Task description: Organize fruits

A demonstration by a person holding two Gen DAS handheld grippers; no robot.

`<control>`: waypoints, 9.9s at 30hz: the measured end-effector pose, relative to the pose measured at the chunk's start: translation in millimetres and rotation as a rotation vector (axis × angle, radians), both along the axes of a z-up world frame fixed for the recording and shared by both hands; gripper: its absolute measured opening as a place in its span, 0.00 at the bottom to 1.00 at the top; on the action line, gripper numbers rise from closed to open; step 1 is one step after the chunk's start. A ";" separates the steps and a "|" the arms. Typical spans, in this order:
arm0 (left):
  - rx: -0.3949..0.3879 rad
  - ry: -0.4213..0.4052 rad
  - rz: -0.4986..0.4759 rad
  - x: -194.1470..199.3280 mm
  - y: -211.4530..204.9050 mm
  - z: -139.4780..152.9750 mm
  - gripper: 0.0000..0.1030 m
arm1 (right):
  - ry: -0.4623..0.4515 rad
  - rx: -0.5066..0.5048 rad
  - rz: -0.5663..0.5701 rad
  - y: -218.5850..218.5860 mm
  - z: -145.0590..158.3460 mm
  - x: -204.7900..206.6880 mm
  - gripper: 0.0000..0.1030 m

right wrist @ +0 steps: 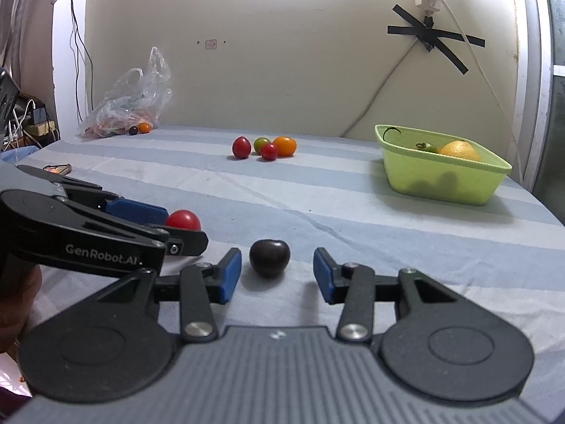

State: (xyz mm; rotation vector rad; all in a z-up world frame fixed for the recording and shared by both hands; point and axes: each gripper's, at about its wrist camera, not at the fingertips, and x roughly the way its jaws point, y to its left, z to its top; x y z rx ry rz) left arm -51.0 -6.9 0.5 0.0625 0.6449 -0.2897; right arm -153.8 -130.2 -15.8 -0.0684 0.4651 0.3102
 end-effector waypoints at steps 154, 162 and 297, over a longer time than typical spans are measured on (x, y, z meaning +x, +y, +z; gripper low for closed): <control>-0.053 -0.110 0.160 156.7 45.2 14.3 0.54 | 0.059 0.110 0.040 6.0 29.6 180.5 0.37; -0.153 -0.039 0.127 169.7 59.3 7.3 0.49 | 0.144 0.191 0.047 19.0 26.6 247.7 0.37; -0.341 0.155 0.147 249.3 79.0 -0.2 0.47 | 0.191 -0.027 0.135 80.0 15.7 231.6 0.28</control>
